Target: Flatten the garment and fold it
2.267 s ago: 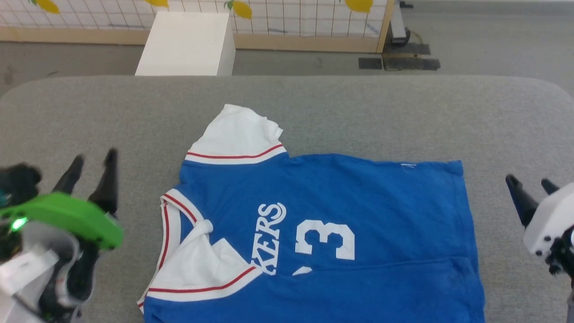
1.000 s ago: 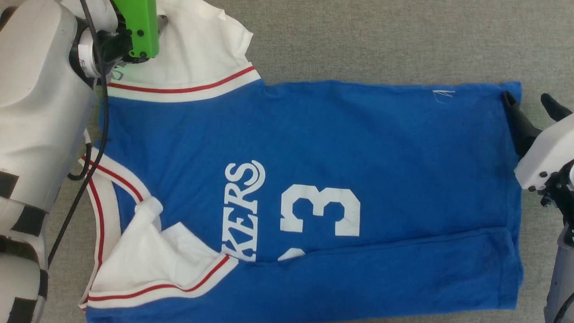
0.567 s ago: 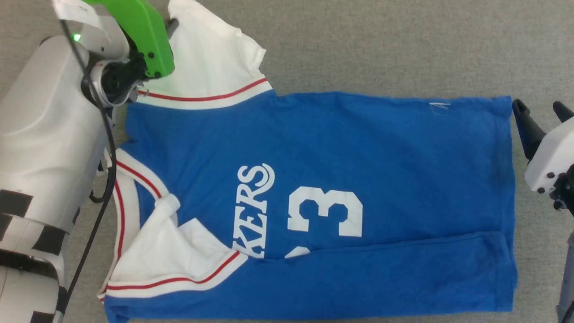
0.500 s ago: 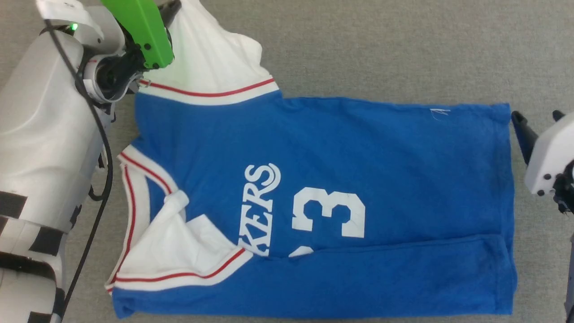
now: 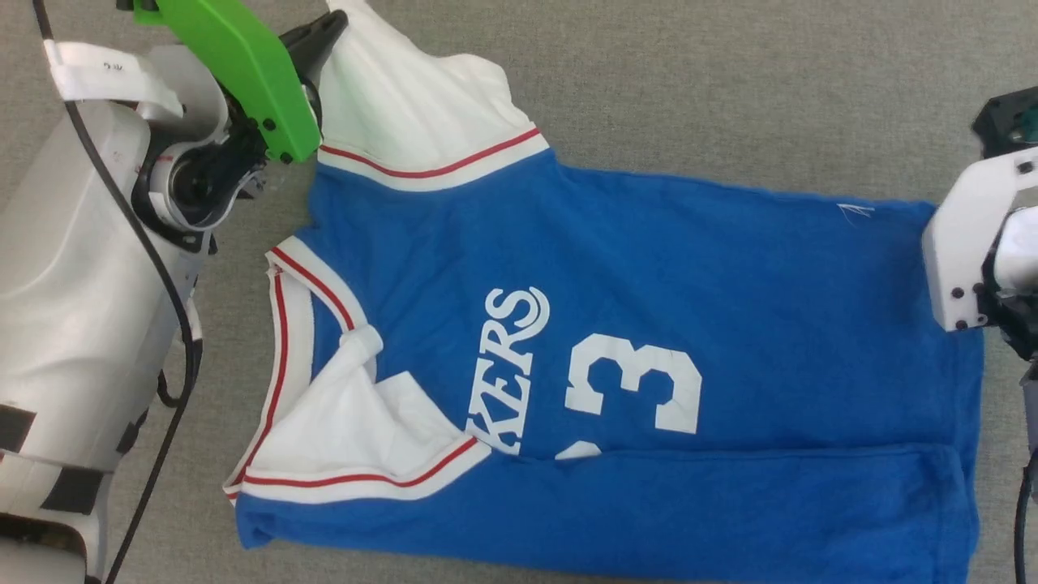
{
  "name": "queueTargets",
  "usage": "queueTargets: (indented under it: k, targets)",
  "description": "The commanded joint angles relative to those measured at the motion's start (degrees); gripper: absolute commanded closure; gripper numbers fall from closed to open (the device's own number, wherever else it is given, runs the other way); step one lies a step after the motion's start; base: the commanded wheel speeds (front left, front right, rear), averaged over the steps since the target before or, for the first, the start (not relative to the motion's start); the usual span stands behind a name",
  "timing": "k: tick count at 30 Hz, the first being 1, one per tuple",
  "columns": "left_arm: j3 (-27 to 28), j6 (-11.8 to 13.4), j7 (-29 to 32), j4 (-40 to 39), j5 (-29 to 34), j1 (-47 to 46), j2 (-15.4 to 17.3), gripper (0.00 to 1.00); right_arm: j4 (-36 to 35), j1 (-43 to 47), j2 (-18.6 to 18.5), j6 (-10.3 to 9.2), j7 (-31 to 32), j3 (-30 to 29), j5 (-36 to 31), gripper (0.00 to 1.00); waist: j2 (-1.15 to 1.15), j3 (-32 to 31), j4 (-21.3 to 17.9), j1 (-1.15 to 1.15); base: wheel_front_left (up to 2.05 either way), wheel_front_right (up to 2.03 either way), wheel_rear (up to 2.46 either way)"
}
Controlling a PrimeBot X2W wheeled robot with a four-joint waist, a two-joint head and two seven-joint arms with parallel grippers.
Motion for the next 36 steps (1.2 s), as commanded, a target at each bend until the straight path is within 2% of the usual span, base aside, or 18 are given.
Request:
queueTargets:
  k: [1, 5, 12, 18, 25, 31, 36]
  targets:
    - [0.07, 0.03, -0.52, -0.47, -0.40, 1.29, 0.47, 1.00, 0.93, 0.15, 0.36, -0.09, -0.51, 0.31, 0.50, 1.00, 0.00, -1.05, -0.40, 0.00, 0.00, 0.00, 0.00]
    - [0.74, -0.69, -1.47, -2.46, -1.32, 3.47, 1.38, 1.00, 0.51, 0.44, 1.12, -0.09, -3.66, -0.92, 1.89, 1.00, 0.00, -3.67, -1.32, 0.00, 0.00, 0.00, 0.00]
    - [3.08, 1.02, -4.06, -10.54, -3.35, 11.74, 4.49, 1.00, -0.54, 3.86, 3.12, -0.09, -10.09, -2.26, 5.27, 1.00, 0.00, -9.05, -2.65, 0.00, 0.00, 0.00, 0.00]
    - [5.08, 5.06, -7.72, -19.93, -4.54, 23.19, 7.26, 1.00, -1.15, 9.23, 5.38, -0.09, -15.23, -5.29, 7.02, 1.00, 0.00, -13.82, -3.31, 0.00, 0.00, 0.00, 0.00]
    - [6.40, 11.37, -11.02, -26.72, -6.38, 39.35, 9.69, 1.00, 0.13, 15.91, 7.59, -0.09, -17.93, -7.77, 8.38, 1.00, 0.00, -18.45, -4.14, 0.00, 0.00, 0.00, 0.00]
    - [9.03, 15.08, -15.20, -29.75, -9.91, 50.89, 8.85, 1.00, 0.28, 21.33, 8.40, -0.09, -18.31, -7.65, 9.39, 1.00, 0.00, -20.09, -3.74, 0.00, 0.00, 0.00, 0.00]
    - [8.98, 16.14, -16.31, -29.62, -11.96, 57.56, 7.90, 1.00, 0.45, 25.87, 8.25, -0.09, -17.25, -7.43, 9.87, 1.00, 0.00, -20.46, -3.30, 0.00, 0.00, 0.00, 0.00]
